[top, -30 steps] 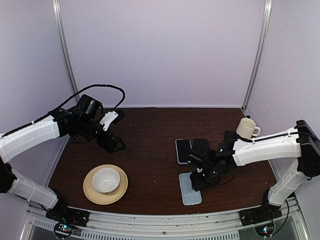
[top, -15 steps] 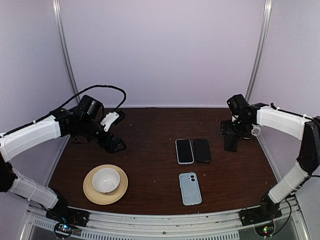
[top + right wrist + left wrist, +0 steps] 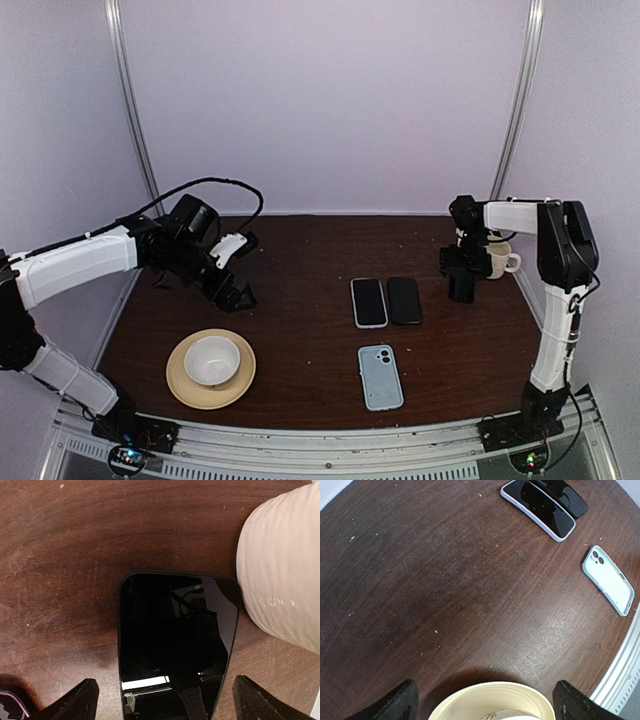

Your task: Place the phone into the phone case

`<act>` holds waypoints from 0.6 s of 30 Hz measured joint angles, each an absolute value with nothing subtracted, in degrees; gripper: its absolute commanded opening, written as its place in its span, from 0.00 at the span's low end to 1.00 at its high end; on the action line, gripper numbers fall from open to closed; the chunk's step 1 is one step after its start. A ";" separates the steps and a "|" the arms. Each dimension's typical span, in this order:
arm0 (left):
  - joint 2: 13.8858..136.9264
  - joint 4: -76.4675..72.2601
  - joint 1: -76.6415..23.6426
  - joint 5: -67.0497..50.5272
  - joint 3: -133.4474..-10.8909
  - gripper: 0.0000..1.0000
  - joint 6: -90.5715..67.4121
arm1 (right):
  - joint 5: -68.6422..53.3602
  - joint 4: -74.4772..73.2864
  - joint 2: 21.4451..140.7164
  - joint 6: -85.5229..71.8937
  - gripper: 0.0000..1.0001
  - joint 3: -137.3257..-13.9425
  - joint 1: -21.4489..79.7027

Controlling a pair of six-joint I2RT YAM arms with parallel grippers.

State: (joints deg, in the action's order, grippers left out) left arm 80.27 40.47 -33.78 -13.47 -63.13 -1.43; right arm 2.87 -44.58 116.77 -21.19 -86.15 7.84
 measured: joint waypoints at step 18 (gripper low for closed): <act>80.27 40.62 -33.74 -14.44 -63.33 0.97 -1.43 | 2.63 -49.25 121.40 -20.36 0.93 -90.94 6.07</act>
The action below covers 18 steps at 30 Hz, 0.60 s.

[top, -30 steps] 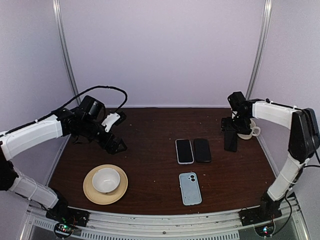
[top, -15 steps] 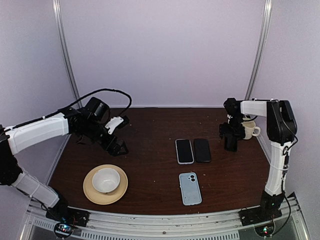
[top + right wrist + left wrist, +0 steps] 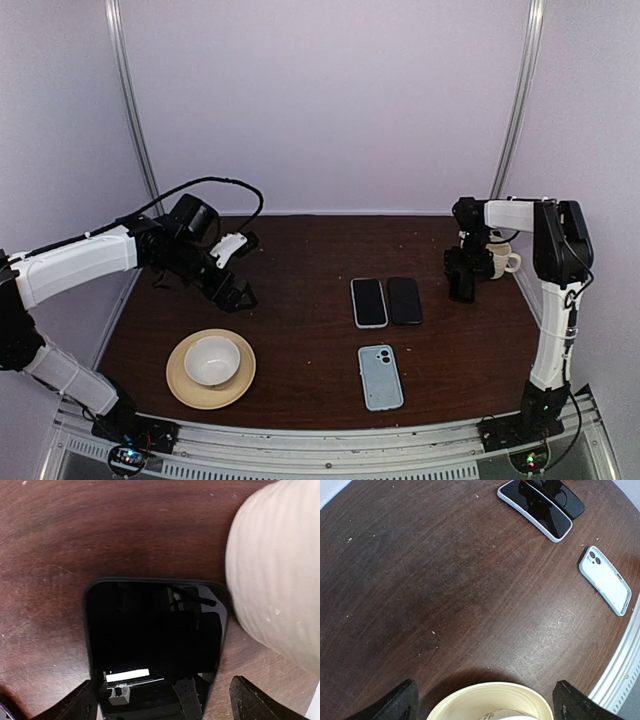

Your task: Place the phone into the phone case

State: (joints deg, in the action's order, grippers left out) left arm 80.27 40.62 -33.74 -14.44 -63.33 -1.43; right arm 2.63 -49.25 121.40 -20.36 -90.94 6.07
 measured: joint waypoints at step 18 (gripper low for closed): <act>80.27 40.66 -33.74 -15.44 -63.44 0.98 -1.41 | -3.66 -50.61 123.13 -18.02 0.68 -92.73 4.75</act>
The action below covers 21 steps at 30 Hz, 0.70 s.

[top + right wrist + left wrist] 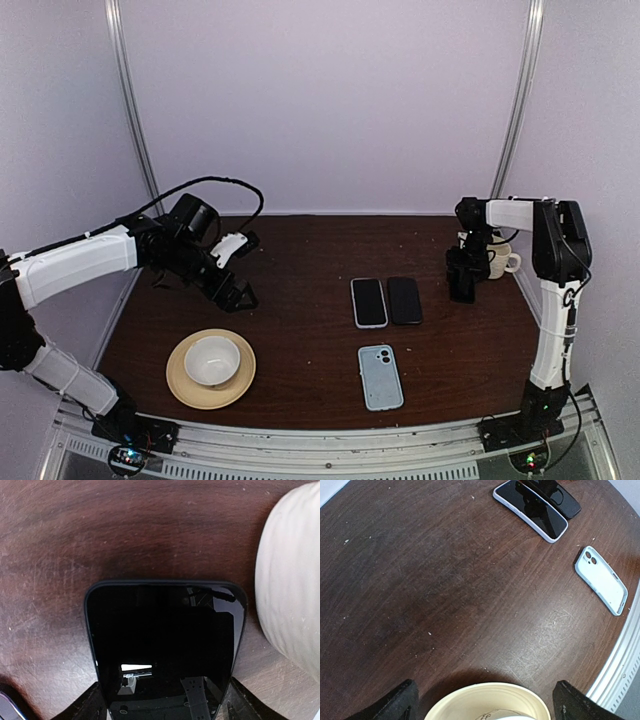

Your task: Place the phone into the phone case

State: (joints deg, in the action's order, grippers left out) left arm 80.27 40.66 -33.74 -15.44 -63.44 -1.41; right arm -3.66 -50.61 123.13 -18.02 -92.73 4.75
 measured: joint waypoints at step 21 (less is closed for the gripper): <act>79.40 39.05 -34.52 -17.21 -62.74 0.87 -1.13 | -3.16 -46.35 101.84 -16.71 0.56 -77.17 12.29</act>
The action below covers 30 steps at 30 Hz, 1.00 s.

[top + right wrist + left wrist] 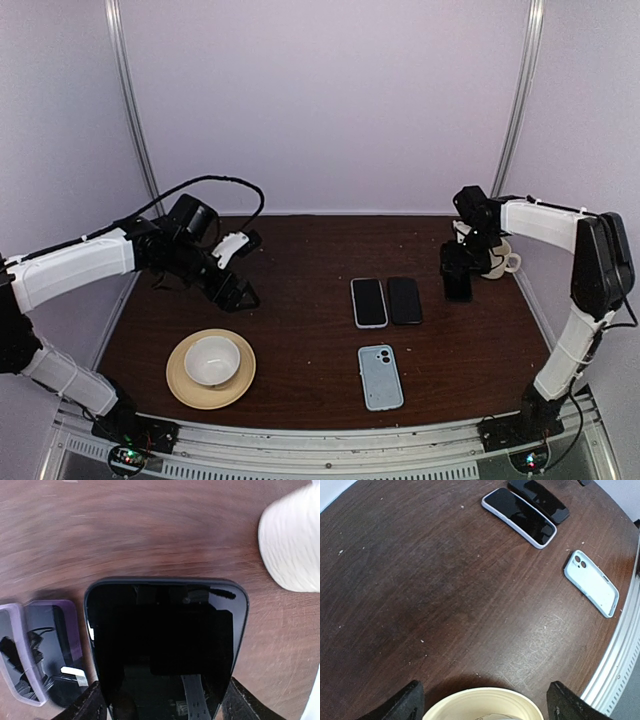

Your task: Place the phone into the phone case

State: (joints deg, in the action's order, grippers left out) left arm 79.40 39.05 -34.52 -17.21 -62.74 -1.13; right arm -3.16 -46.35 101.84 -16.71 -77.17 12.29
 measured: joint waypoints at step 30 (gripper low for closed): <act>125.12 40.32 -75.88 -4.12 -93.12 0.45 6.59 | 1.54 -39.16 70.26 -28.45 0.56 -54.54 33.21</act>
